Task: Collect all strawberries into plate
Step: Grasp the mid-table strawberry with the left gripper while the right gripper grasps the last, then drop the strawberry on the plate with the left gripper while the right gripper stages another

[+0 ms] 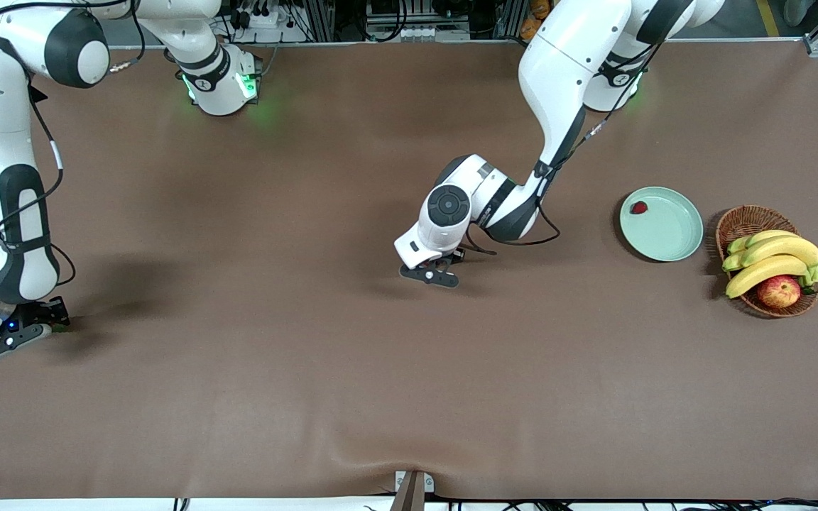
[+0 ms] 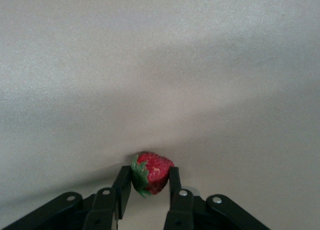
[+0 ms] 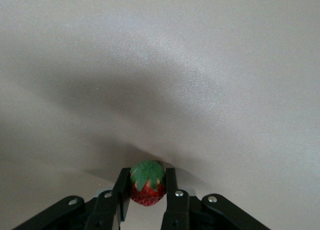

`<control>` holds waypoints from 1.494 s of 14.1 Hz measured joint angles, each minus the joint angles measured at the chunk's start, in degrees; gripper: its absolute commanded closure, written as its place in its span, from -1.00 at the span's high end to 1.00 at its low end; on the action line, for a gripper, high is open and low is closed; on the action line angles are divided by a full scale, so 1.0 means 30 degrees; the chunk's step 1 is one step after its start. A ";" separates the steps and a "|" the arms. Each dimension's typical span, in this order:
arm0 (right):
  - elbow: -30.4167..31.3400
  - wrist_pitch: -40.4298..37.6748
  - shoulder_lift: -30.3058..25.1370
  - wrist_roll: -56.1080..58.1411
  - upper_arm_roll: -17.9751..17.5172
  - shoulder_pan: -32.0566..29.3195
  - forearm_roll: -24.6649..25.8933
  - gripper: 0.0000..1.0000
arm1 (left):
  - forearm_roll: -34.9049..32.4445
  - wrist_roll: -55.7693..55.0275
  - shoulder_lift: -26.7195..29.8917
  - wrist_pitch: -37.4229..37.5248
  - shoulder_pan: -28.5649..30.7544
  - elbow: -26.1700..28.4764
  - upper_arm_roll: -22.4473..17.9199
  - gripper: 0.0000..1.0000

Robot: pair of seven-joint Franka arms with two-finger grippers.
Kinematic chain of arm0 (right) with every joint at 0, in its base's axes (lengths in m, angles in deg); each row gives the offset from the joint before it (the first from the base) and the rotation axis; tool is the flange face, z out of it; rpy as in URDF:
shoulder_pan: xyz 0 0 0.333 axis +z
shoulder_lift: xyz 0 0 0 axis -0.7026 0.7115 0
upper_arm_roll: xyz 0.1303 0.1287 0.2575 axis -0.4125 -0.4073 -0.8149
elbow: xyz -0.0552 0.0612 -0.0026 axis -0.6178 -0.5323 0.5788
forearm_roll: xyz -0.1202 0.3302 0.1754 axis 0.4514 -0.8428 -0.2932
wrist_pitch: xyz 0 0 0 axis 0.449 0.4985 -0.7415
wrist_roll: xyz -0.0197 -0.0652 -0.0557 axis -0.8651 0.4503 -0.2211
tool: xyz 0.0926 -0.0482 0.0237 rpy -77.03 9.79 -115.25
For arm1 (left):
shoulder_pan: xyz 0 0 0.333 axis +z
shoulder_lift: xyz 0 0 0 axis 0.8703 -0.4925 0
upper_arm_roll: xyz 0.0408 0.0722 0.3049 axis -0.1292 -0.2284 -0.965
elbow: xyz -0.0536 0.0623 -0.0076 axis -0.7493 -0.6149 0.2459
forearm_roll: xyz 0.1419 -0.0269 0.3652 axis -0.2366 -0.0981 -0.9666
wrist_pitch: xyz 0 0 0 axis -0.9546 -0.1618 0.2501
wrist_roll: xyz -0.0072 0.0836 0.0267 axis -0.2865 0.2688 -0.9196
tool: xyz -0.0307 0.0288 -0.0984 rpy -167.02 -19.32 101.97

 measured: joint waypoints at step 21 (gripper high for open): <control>-0.0865 -0.1909 -0.3122 -0.8982 -0.3992 0.9187 -0.0082 -1.00 | -0.1930 0.6250 0.4296 0.2403 0.8464 0.3315 -0.0374 -0.77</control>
